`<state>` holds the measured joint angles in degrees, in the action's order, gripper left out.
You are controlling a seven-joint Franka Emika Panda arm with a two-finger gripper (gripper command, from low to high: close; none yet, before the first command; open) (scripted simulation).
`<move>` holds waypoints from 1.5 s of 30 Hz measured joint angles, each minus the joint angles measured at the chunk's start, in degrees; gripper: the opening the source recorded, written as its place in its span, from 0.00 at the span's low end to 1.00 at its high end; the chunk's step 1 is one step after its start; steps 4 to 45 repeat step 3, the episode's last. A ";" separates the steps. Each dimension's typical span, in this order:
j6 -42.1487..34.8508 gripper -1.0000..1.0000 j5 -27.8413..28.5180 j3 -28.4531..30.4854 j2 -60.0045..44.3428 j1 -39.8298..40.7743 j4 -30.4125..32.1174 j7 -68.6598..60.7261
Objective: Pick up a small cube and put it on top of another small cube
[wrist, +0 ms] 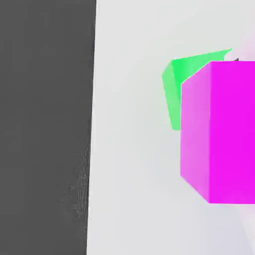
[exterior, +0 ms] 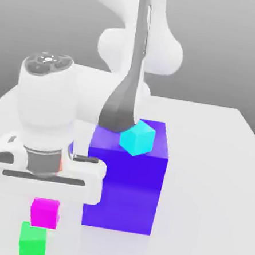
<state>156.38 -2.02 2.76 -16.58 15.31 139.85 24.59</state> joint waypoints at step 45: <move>0.00 1.00 0.00 0.00 0.00 0.00 0.00 0.00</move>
